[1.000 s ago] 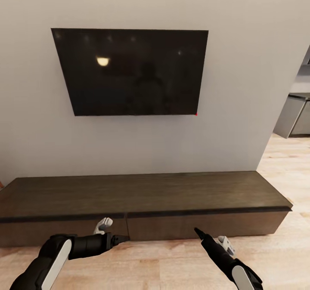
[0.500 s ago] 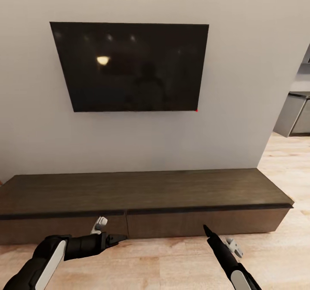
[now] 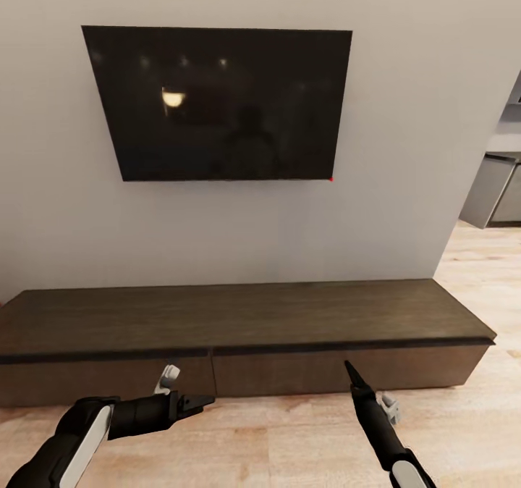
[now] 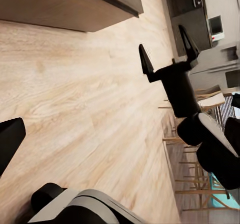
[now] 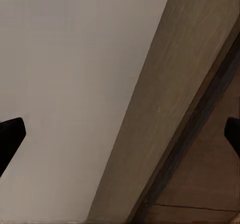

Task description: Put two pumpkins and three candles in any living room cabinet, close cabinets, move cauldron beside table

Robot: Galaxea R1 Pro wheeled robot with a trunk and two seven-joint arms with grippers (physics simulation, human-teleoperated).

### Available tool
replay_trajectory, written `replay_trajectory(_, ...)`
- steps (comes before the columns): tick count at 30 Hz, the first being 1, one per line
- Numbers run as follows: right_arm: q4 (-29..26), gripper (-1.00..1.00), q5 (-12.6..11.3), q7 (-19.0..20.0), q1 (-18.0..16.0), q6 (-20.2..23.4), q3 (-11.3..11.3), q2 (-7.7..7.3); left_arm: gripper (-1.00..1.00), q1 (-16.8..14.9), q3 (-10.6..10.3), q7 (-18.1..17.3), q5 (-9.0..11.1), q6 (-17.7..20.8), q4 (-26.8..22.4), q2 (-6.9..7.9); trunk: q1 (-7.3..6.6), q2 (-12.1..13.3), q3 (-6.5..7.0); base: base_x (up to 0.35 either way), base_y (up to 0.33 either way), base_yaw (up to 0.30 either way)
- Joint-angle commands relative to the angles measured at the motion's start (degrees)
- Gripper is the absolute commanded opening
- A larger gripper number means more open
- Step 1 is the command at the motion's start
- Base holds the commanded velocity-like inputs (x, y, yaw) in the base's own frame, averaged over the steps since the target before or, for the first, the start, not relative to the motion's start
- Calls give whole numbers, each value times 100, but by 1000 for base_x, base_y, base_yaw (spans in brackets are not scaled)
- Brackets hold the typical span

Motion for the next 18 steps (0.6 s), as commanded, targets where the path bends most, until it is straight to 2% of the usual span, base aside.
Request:
replay_trajectory(1,100,100,-62,120,-4,51,-5,3,100,-3,-9,-23,7,23,0,0,22,-44,-24,0,0,0)
replay_trajectory(3,209,100,-50,196,-2,54,12,0,100,0,-20,-80,20,26,0,1,66,-124,-60,0,0,0)
replay_trajectory(7,299,100,-25,298,-3,6,24,11,100,9,-29,-546,93,29,0,33,154,-285,-131,0,0,0)
replay_trajectory(9,336,100,-57,325,-3,-16,13,16,100,12,-40,-799,108,30,19,111,197,-365,-167,0,0,0)
replay_trajectory(18,365,100,-90,495,-3,-35,4,26,100,14,-162,-1564,123,30,207,210,395,-726,-329,0,0,0)
